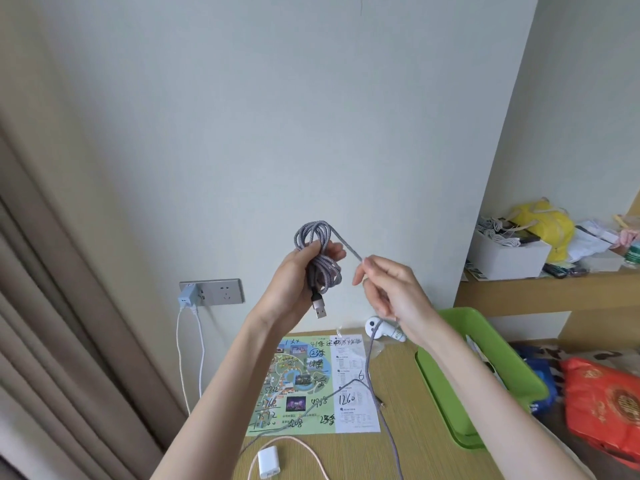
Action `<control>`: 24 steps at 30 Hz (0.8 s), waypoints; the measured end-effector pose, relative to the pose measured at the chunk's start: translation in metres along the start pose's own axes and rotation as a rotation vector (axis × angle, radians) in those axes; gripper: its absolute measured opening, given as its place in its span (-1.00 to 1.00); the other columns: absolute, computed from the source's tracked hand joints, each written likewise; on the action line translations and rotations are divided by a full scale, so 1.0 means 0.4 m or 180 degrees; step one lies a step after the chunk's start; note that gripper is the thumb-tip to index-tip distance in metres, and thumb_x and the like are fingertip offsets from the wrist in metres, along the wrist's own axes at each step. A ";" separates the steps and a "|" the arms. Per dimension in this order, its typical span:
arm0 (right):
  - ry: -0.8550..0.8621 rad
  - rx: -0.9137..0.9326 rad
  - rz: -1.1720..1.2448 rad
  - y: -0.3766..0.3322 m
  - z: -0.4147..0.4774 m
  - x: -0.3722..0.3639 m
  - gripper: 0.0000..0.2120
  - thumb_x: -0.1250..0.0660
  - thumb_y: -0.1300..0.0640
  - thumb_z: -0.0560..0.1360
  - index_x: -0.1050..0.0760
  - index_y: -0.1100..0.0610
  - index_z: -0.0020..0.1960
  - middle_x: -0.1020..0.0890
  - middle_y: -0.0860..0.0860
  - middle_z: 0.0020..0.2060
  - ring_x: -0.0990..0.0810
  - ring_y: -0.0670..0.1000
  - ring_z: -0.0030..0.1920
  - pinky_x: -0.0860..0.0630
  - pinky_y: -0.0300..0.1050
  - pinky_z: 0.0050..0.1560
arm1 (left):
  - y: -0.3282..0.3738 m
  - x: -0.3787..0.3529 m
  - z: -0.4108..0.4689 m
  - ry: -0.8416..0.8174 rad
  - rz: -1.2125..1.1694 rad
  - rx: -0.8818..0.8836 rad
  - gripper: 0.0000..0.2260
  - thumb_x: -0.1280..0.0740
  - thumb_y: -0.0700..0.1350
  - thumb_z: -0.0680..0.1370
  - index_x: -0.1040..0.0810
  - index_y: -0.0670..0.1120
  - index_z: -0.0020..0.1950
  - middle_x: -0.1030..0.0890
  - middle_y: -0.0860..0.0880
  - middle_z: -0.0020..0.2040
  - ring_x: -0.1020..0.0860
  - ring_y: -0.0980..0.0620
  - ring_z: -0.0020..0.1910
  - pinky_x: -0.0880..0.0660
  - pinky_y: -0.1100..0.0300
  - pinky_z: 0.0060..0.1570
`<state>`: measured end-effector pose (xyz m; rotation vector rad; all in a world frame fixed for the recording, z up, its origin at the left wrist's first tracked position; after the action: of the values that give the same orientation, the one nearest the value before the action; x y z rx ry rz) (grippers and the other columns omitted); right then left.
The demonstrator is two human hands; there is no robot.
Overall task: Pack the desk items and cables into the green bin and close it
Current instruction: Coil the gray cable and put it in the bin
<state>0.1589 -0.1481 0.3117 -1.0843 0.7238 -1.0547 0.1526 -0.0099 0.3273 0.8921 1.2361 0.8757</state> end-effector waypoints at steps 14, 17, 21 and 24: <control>-0.1027 -0.0822 -0.0434 0.098 -0.021 -0.067 -0.70 -0.32 -0.04 0.51 -0.52 0.14 -0.28 -0.45 0.03 -0.47 -0.41 -0.03 -0.46 -0.40 -0.26 -0.34 | 0.108 0.127 -0.023 0.0560 0.0066 -0.0495 -0.88 -0.16 -0.08 0.66 -0.48 -0.03 0.00 -0.54 0.09 -0.26 -0.49 0.18 -0.37 -0.41 0.27 -0.32; -0.1189 -0.1011 -0.0351 0.129 -0.028 -0.069 -0.82 -0.27 0.14 0.58 -0.57 0.21 -0.10 -0.44 -0.02 -0.43 -0.40 -0.04 -0.44 -0.36 -0.20 -0.33 | 0.133 0.198 -0.032 0.0823 0.1193 -0.0749 -0.87 -0.15 -0.08 0.66 -0.44 0.03 -0.05 -0.45 0.06 -0.21 -0.38 0.14 -0.33 -0.31 0.21 -0.27; -0.1196 -0.0737 -0.0655 0.108 -0.021 -0.106 -0.79 -0.19 0.16 0.64 -0.58 0.22 0.06 -0.41 -0.05 -0.44 -0.26 -0.09 -0.48 -0.19 -0.27 -0.46 | 0.099 0.241 -0.046 0.0784 0.2307 -0.0658 -0.94 -0.14 -0.13 0.67 -0.38 0.00 0.12 -0.45 0.05 -0.14 -0.42 0.23 -0.26 -0.36 0.30 -0.18; -0.1252 -0.0465 -0.0829 0.066 -0.005 -0.145 -0.77 -0.17 0.16 0.65 -0.58 0.22 0.08 -0.42 -0.01 -0.47 -0.21 -0.08 -0.50 -0.16 -0.25 -0.47 | 0.031 0.236 -0.068 0.0294 0.2903 0.0052 -0.89 -0.13 -0.01 0.68 -0.39 0.00 0.02 -0.50 0.02 -0.15 -0.39 0.24 -0.39 -0.34 0.46 -0.36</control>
<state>0.1449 -0.0919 0.2850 -1.4904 0.3520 -0.9740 0.1359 0.0835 0.2987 1.4755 0.8828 1.6319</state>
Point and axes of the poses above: each hand's wrist, its own z-axis towards the middle knuckle, its own x-axis out of the back of the hand, y = z × x, the point moved 7 cm from there along z, towards the middle knuckle
